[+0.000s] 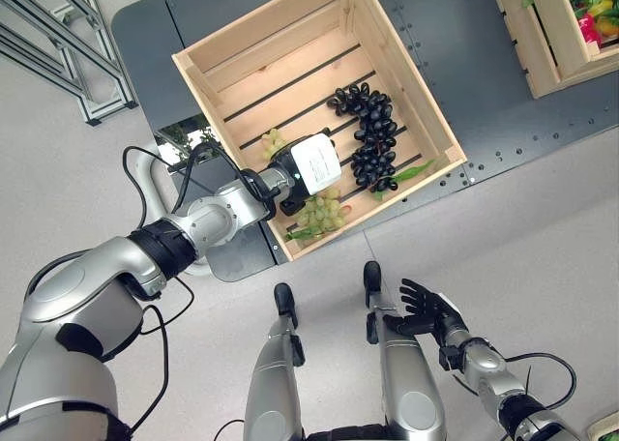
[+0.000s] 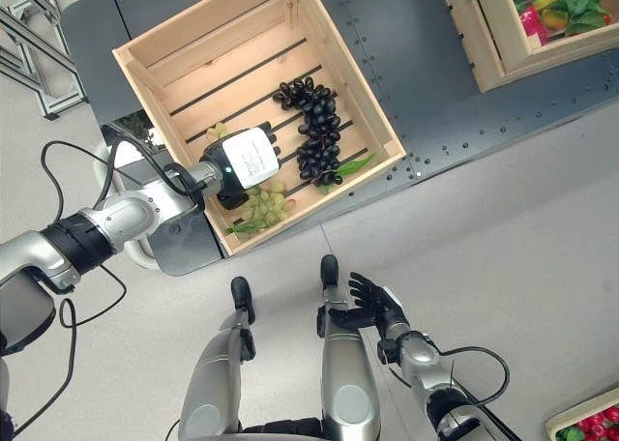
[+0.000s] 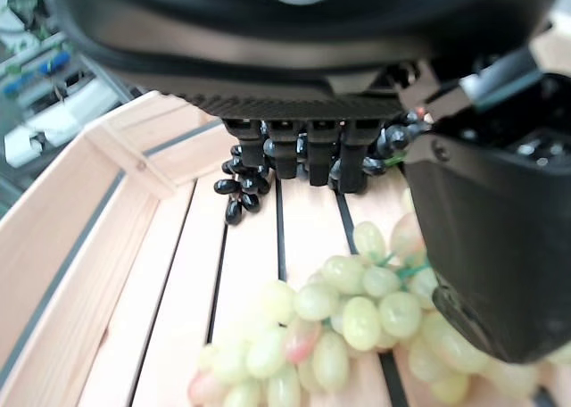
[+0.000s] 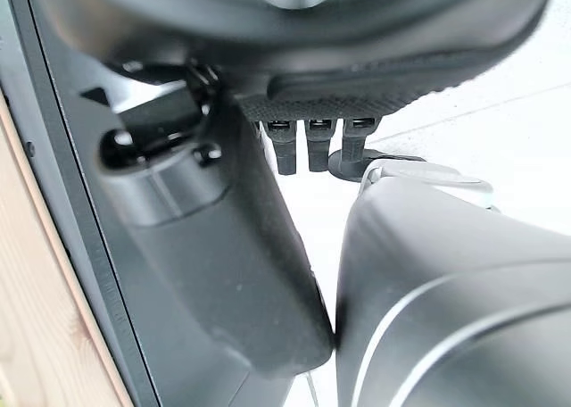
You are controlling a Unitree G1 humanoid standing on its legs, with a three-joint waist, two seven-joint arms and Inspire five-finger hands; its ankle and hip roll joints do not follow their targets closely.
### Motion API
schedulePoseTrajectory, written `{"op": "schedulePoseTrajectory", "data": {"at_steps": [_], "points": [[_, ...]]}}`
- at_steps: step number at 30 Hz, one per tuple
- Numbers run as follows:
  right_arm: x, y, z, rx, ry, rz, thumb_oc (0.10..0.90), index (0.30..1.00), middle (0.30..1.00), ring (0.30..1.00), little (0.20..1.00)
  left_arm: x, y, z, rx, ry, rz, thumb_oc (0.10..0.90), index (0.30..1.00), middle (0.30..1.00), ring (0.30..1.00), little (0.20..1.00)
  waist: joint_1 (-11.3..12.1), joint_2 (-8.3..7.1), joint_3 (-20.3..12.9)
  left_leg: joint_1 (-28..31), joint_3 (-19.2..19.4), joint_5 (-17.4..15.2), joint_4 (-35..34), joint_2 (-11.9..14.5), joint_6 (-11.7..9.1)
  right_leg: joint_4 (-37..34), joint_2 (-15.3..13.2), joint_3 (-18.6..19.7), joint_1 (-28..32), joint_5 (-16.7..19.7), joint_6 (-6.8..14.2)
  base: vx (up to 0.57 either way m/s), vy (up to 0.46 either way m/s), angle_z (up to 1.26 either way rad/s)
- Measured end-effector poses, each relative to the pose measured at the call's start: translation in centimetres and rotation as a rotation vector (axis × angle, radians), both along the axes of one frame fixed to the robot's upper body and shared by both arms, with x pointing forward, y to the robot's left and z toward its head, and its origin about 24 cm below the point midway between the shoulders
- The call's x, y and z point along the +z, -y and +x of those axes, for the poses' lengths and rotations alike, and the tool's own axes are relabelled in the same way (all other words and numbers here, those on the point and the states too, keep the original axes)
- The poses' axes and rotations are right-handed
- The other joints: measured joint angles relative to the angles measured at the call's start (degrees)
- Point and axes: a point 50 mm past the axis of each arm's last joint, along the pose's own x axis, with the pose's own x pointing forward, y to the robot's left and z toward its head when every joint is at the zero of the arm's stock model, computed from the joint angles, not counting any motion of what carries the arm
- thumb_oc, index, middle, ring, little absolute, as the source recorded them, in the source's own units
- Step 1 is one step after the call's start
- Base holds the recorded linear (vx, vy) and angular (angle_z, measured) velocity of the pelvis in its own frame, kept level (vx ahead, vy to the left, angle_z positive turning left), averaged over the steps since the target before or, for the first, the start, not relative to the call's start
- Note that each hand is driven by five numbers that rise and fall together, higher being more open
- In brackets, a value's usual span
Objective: Pick up the fruits from the basket on one side to the basket on the other side
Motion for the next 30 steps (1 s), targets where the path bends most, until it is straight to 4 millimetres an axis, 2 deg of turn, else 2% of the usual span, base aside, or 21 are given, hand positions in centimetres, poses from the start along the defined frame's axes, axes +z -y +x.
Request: {"op": "schedulePoseTrajectory", "data": {"at_steps": [7, 11, 18, 25, 26, 27, 30], "points": [[0.3, -0.8, 0.5, 0.015, 0.023, 0.019, 0.8, 0.9, 0.9, 0.9, 0.9, -0.3, 0.7, 0.7, 0.033, 0.084, 0.041, 0.8, 0.9, 0.9, 0.9, 0.9, -0.18, -0.41, 0.03, -0.98, 0.03, -1.32, 1.72, 0.13, 0.01, 0.35, 0.12, 0.09, -0.48, -0.1, -0.08, 0.0, -0.007, -0.01], [0.8, -1.7, 1.2, 0.024, 0.049, 0.041, 0.8, 0.9, 0.9, 0.9, 0.9, -0.7, 0.5, 1.4, 0.106, 0.111, 0.061, 0.8, 0.9, 0.9, 0.9, 0.9, -0.37, -1.62, -0.01, -2.47, 0.07, -1.57, 2.98, 0.13, 0.04, 1.74, 0.04, 0.4, -2.1, -0.59, -0.12, 0.0, 0.0, 0.0], [1.0, -1.9, 1.5, 0.009, 0.064, 0.038, 0.8, 0.9, 0.9, 0.9, 0.9, -1.0, 1.4, 1.5, 0.159, 0.109, 0.105, 0.8, 0.9, 0.9, 0.9, 0.9, -0.73, -1.71, -0.03, -3.65, 0.22, -1.77, 3.63, 0.09, 0.36, 2.01, -0.06, 0.55, -3.21, -0.82, -0.04, 0.0, 0.0, 0.0], [1.5, -2.2, 2.1, 0.012, 0.087, 0.042, 0.8, 0.9, 0.9, 0.9, 0.9, -0.3, 2.7, 1.3, 0.304, 0.087, 0.196, 0.8, 0.9, 0.9, 0.9, 0.9, -2.31, -1.81, -0.04, -5.04, 0.43, -1.83, 3.96, 0.05, 0.39, 2.1, -0.1, 0.67, -4.59, -0.54, 0.29, 0.0, -0.004, -0.01], [1.6, -2.3, 2.2, 0.012, 0.091, 0.042, 0.8, 0.9, 0.9, 0.9, 0.9, -0.3, 3.1, 1.3, 0.315, 0.087, 0.206, 0.557, 0.535, 0.535, 0.535, 0.535, -2.35, -1.81, -0.04, -5.04, 0.42, -1.83, 3.95, 0.04, 0.38, 2.11, -0.1, 0.66, -4.59, -0.43, 0.12, 0.0, 0.0, 0.0], [1.7, -2.3, 2.3, 0.009, 0.094, 0.046, 0.8, 0.9, 0.9, 0.9, 0.9, -0.3, 3.3, 1.3, 0.325, 0.092, 0.217, 0.4, 0.3, 0.3, 0.3, 0.3, -2.35, -1.81, -0.04, -5.04, 0.42, -1.83, 3.94, 0.04, 0.38, 2.11, -0.11, 0.65, -4.59, -0.36, 0.01, 0.0, 0.0, 0.0], [1.9, -2.3, 2.5, -0.007, 0.102, 0.062, 0.8, 0.9, 0.9, 0.9, 0.9, -0.3, 3.5, 1.3, 0.331, 0.095, 0.222, 0.4, 0.3, 0.3, 0.3, 0.3, -2.4, -1.81, -0.04, -5.03, 0.42, -1.82, 3.94, 0.04, 0.37, 2.12, -0.1, 0.65, -4.58, -0.35, 0.0, 0.0, 0.0, 0.0]]}}
